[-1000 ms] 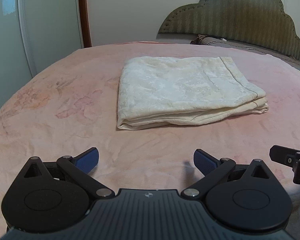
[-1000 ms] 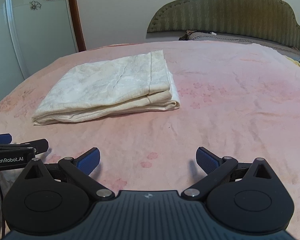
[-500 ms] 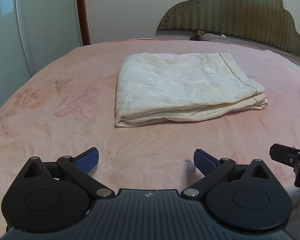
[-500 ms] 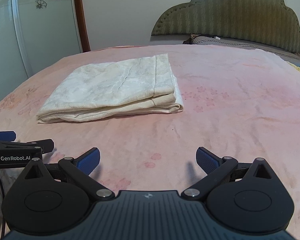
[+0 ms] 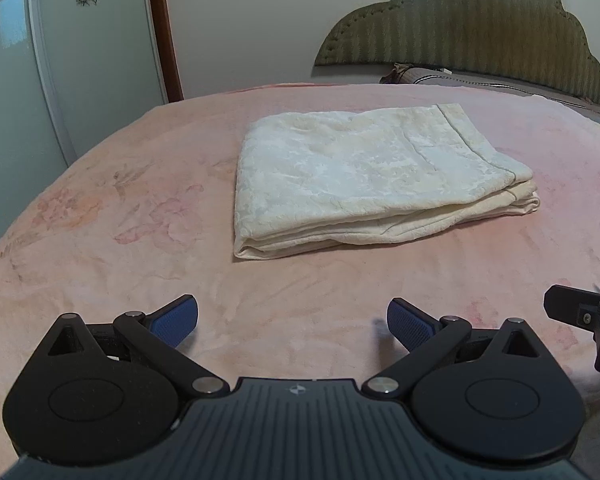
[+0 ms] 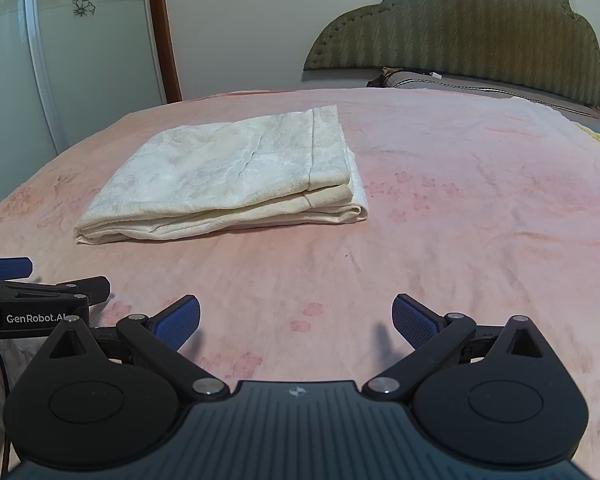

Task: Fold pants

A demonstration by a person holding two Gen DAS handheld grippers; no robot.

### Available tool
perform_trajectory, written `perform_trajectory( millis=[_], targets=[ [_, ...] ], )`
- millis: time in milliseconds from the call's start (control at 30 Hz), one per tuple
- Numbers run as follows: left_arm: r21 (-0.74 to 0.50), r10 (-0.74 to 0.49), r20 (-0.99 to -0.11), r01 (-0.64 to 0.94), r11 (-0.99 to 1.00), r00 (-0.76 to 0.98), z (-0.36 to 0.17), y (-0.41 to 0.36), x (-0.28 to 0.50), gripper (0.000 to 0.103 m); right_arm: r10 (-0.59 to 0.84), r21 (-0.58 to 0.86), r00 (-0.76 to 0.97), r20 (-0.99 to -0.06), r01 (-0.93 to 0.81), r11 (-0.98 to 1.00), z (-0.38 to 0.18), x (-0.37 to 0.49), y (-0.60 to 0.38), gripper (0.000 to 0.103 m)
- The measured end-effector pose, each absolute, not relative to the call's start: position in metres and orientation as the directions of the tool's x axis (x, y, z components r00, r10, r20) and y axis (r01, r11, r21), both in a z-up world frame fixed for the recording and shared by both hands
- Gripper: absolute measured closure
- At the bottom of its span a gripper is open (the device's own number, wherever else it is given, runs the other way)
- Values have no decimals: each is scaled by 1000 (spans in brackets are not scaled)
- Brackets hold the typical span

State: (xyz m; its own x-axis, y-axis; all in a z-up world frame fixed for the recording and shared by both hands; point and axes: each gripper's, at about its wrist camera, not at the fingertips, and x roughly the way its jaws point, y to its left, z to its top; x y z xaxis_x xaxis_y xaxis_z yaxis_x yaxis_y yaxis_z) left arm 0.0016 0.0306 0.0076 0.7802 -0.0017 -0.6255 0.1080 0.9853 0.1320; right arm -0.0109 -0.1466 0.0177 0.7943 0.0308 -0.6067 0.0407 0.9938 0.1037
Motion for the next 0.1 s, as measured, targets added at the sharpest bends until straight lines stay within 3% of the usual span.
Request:
perform_trajectory(
  millis=[100],
  targets=[
    [138, 0, -616, 108, 985, 788, 9, 32, 2, 1, 30, 102, 793, -608, 41, 994, 17, -12, -146, 0]
  ],
)
